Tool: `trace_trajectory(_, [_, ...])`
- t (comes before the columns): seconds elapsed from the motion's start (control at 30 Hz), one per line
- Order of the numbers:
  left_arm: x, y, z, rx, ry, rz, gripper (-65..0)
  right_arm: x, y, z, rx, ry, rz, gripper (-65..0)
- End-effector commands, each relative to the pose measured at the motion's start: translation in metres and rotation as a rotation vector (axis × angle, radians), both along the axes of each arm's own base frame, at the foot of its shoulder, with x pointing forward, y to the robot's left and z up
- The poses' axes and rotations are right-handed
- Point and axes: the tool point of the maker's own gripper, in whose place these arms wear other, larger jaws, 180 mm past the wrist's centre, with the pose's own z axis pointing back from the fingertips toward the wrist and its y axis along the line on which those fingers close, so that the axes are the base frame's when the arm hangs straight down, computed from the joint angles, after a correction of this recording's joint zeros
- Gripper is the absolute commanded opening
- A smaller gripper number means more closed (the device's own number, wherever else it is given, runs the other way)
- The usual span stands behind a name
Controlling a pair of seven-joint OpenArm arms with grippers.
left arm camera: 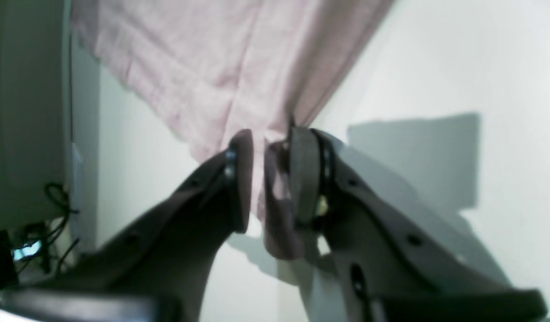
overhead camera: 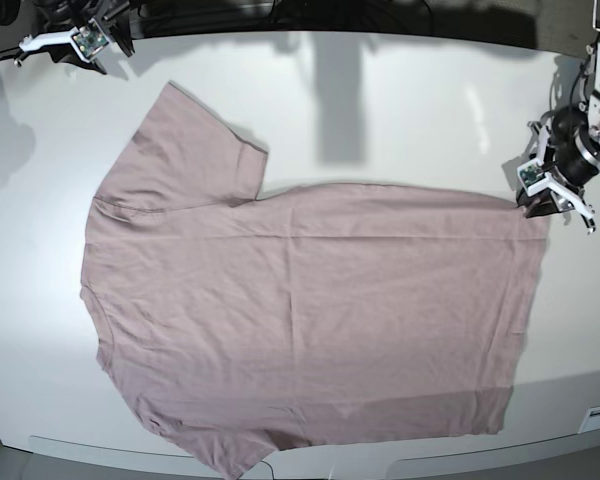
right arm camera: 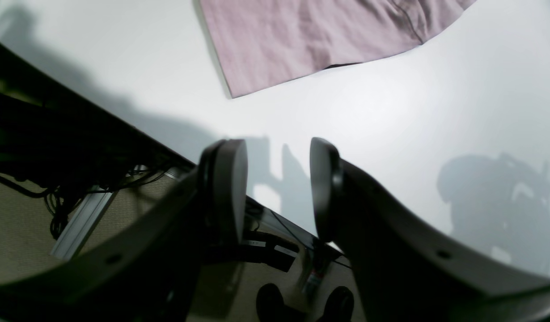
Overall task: Fold the T-shirt properly
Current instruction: 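Move the left gripper to the shirt's hem corner and grasp it, then lower the right gripper onto the sleeve-shoulder edge and grasp it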
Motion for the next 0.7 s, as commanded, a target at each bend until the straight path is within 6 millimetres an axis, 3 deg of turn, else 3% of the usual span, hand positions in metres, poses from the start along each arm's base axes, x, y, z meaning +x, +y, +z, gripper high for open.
trace_trajectory(0.0, [-0.057, 0.030, -0.040, 0.185, 0.252, -0.020, -50.5, 0.004, 0.003, 0.008, 0.004, -0.029, 0.011, -40.9])
trace_trajectory(0.1, [-0.064, 0.031, -0.045, 0.204, 0.276, -0.026, -56.7, 0.006, 0.005, 0.011, 0.007, -0.037, 0.016, -40.9])
trace_trajectory(0.17, [-0.067, 0.033, -0.047, 0.220, 0.287, -0.024, -64.6, 0.008, 0.007, 0.014, 0.010, -0.046, 0.021, -41.0])
trace_trajectory(0.3, [-0.071, 0.036, -0.049, 0.236, 0.298, -0.015, -65.0, 0.012, 0.008, 0.017, -0.018, -0.063, 0.052, -40.9])
trace_trajectory(0.4, [-0.070, 0.036, -0.048, 0.221, 0.297, 0.009, -65.0, 0.018, -0.002, 0.019, -0.180, -0.101, 0.154, -40.7])
trace_trajectory(0.57, [-0.066, 0.027, -0.046, 0.143, 0.290, 0.061, -65.0, 0.035, -0.017, 0.025, -0.390, -0.157, 0.269, -30.7])
trace_trajectory(0.67, [-0.065, 0.024, -0.046, 0.122, 0.288, 0.071, -65.0, 0.047, -0.018, 0.029, -0.413, -0.185, 0.312, -30.5])
